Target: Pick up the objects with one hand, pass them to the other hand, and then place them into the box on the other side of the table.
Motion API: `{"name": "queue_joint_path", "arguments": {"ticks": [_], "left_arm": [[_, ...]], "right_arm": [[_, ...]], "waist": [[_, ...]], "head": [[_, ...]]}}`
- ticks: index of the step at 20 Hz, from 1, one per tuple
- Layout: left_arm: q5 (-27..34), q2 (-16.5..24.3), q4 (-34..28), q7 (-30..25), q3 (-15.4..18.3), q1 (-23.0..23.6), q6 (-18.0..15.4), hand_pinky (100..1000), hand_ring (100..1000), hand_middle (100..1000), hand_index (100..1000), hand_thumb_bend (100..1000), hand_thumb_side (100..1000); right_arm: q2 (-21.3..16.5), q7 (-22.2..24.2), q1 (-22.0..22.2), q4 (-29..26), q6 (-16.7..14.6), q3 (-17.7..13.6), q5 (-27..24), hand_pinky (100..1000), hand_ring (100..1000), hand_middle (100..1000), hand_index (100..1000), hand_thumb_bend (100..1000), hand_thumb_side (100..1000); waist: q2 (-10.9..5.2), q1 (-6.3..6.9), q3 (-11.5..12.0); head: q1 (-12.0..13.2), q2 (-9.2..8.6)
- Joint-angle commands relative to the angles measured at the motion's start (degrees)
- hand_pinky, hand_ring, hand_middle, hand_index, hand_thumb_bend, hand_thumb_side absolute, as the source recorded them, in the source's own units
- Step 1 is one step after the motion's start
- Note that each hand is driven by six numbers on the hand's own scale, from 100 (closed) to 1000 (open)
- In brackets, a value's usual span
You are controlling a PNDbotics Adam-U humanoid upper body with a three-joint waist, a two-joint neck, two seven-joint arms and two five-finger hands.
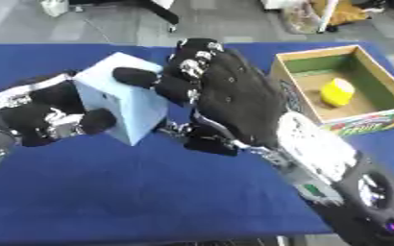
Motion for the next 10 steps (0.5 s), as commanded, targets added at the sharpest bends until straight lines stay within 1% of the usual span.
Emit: {"name": "queue_joint_path", "arguments": {"ticks": [1, 2, 3, 4, 5, 8, 10], "left_arm": [[-1.18, 1.15, -0.41, -0.65, 0.67, -0.51, -0.54, 740, 676, 625, 681, 510, 454], [-1.76, 1.31, -0.48, -0.92, 0.92, -0.41, -0.99, 742, 680, 636, 691, 530, 472], [-2.56, 1.57, -0.64, -1.26, 1.34, -0.29, -1.59, 750, 696, 668, 719, 586, 514], [-3.4, 1.8, -0.78, -1.65, 1.73, -0.13, -2.17, 753, 703, 682, 732, 599, 526], [-4.48, 2.17, -1.02, -2.06, 2.34, 0.02, -2.89, 764, 725, 718, 765, 630, 548], [-8.2, 3.37, -1.58, -3.11, 4.47, 0.66, -5.01, 773, 742, 743, 791, 649, 563], [-10.7, 4.43, -1.53, -2.85, 6.32, 1.29, -6.51, 779, 751, 754, 807, 659, 579]], "right_arm": [[-0.76, -2.23, -0.84, -0.76, 0.5, -0.9, -2.78, 388, 269, 100, 421, 218, 100], [-0.87, -2.57, -0.9, -0.76, 0.51, -0.98, -3.37, 388, 269, 100, 421, 222, 100], [-1.0, -2.97, -0.99, -0.76, 0.5, -1.2, -3.79, 390, 269, 100, 422, 223, 100], [-1.13, -3.3, -1.04, -0.76, 0.47, -1.37, -4.14, 390, 269, 100, 422, 224, 100], [-1.34, -3.62, -1.08, -0.76, 0.5, -1.57, -4.61, 391, 268, 100, 419, 220, 100], [-2.18, -4.05, -1.1, -0.76, 0.7, -1.93, -6.82, 394, 262, 100, 411, 206, 100], [-3.09, -3.86, -0.9, -0.76, 1.16, -2.14, -9.23, 405, 261, 100, 401, 184, 100]], "waist": [[-0.32, 0.0, -0.05], [-0.33, 0.0, -0.07], [-0.35, -0.01, -0.09], [-0.36, -0.02, -0.11], [-0.39, -0.04, -0.12], [-0.44, -0.09, -0.14], [-0.5, -0.15, -0.17]], "head": [[0.07, -0.13], [0.1, -0.13], [0.09, -0.13], [0.09, -0.13], [0.04, -0.13], [-0.01, -0.13], [-0.05, -0.13]]}}
